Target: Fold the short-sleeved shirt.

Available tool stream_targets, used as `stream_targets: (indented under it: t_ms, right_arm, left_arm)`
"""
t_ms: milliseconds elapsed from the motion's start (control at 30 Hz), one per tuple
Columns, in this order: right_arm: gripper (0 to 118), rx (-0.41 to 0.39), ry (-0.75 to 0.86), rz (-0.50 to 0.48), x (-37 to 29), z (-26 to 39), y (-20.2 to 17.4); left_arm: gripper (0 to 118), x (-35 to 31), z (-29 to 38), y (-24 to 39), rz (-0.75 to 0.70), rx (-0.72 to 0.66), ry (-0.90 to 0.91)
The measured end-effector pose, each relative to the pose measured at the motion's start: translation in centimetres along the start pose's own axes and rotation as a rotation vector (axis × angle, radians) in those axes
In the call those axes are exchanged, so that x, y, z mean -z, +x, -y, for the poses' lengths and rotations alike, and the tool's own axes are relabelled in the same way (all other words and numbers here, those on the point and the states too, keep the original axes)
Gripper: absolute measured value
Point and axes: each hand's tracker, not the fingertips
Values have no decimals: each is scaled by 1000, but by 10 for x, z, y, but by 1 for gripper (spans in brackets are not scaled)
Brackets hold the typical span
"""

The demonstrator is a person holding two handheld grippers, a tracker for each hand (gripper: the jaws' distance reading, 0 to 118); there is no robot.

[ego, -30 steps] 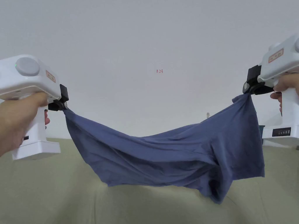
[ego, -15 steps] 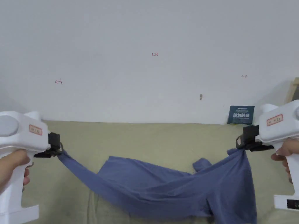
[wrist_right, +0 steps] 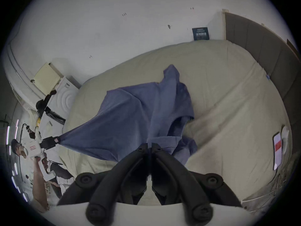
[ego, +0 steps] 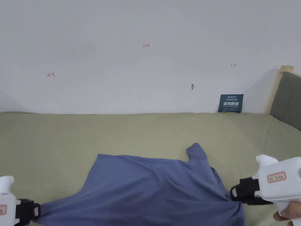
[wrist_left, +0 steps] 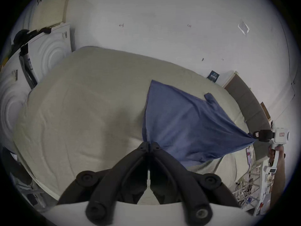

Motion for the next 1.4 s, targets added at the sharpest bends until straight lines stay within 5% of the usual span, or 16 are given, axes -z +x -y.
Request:
stream_targets:
  t_ms: [633,1233,1267,1367,1400]
  right_arm:
    - [5,153,-47,-8,17,104,54]
    - [5,218,-52,-5,14,142,76]
    - [5,220,-52,-9,14,143,77]
    - [36,151,-9,48,18,147,73]
    - [36,102,8,142,19,148,69]
  left_arm:
    - [0,-6,117,-40,-38,-6,-102]
    - [0,-18,136,-61,-49,-21,-115]
    - [3,-18,137,-60,-52,-17,-116]
    - [54,-15,140,-58,-123,3,-82]
    - [54,-11,142,-57,-179,13,-80]
